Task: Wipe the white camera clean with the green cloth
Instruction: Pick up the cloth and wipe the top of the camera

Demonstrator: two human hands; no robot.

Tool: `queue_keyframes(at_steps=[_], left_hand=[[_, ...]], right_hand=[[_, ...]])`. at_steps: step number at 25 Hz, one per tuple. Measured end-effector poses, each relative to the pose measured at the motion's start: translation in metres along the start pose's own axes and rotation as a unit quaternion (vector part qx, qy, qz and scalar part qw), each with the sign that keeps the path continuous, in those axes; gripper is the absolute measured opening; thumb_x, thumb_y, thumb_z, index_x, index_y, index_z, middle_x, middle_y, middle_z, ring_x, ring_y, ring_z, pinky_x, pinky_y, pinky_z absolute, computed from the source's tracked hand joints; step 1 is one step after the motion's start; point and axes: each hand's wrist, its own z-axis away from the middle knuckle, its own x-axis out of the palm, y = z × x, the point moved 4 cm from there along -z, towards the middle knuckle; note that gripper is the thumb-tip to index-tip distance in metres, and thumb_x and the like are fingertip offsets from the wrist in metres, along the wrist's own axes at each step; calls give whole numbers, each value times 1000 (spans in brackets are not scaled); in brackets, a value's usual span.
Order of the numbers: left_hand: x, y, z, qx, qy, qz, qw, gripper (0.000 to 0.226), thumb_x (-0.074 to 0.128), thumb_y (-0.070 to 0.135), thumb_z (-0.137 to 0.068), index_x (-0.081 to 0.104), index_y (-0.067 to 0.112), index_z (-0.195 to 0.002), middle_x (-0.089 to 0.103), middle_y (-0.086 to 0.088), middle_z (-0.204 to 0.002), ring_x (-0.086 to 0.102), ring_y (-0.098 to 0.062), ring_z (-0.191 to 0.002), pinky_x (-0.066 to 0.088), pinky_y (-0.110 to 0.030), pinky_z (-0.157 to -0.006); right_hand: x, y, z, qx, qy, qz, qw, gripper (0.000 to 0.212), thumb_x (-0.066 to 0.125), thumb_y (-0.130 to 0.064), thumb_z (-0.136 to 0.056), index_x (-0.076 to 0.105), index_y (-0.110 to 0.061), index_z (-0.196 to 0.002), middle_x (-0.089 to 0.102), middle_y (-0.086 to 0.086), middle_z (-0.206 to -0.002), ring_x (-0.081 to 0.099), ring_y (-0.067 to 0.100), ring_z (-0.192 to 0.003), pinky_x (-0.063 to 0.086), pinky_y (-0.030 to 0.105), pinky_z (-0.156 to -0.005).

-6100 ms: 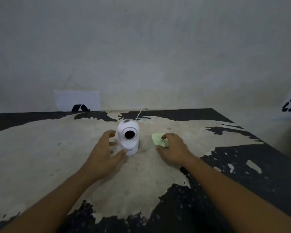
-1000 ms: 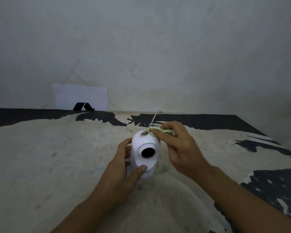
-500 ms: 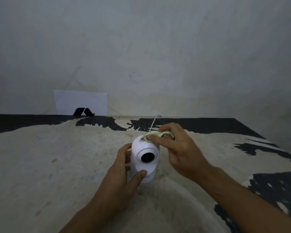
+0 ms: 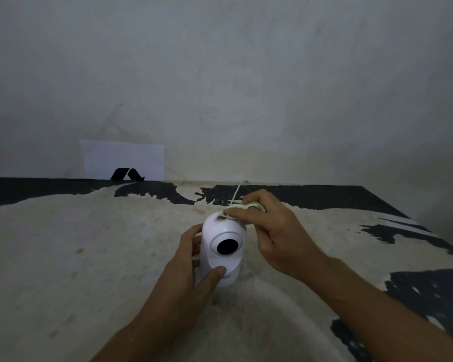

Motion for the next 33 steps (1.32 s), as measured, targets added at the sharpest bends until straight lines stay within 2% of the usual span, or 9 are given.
queue_keyframes(at_steps=[6,8,11,16,20,24,28,31,33], left_hand=[[0,2,0,-1,-4,17,1000,67,59,61,-66,14,67,-115,31,45,-110,46,14,-96,36,-7,-80],[0,2,0,2,-4,17,1000,70,59,61,-64,14,60,-119,30,44,-110,46,9,-99,36,-12,-85],[0,3,0,9,-2,16,1000,65,59,58,-66,16,62,-115,31,44,-109,44,15,-95,34,-4,-76],[1,3,0,4,6,20,1000,70,60,56,-66,14,57,-119,35,36,-113,45,8,-99,35,-11,-84],[1,3,0,4,10,20,1000,70,66,48,-73,16,53,-122,36,34,-113,45,7,-100,37,-12,-85],[0,3,0,1,-2,21,1000,64,60,58,-66,16,65,-112,31,45,-108,42,24,-91,34,0,-69],[0,2,0,10,-6,12,1000,65,60,58,-67,12,75,-108,31,47,-109,36,37,-92,36,6,-63],[-1,3,1,20,-4,3,1000,66,60,58,-70,11,77,-109,31,49,-110,34,38,-93,36,7,-63],[-2,2,2,19,-4,-1,1000,65,59,60,-70,11,76,-110,31,50,-110,35,38,-94,37,4,-63]], right_hand=[[13,19,-16,65,-121,43,990,49,45,11,-84,63,-16,-120,54,15,-113,49,29,-106,45,40,-85],[7,23,-15,81,-105,25,991,49,45,13,-83,65,-14,-118,54,14,-109,52,28,-101,45,31,-82],[-3,9,-12,49,-48,-29,997,49,43,13,-81,65,-15,-115,55,11,-106,54,24,-97,46,27,-81],[8,5,-18,51,-81,-29,995,48,43,8,-87,62,-20,-121,54,9,-112,51,23,-104,47,38,-87],[14,20,-16,93,-144,-28,985,42,43,7,-91,61,-13,-123,56,14,-107,52,26,-99,44,35,-86],[5,18,4,128,-36,-67,989,37,45,3,-93,61,-14,-123,60,8,-103,55,16,-93,45,26,-82],[4,-5,29,65,44,-58,995,32,49,-11,-94,58,-14,-126,58,2,-99,52,2,-87,42,10,-74],[1,-11,41,34,48,-53,997,33,52,-8,-93,58,-12,-126,59,5,-98,51,3,-84,42,11,-70],[-7,-3,43,70,79,-64,992,34,54,-5,-92,59,-17,-123,60,4,-95,52,4,-82,43,12,-67]])
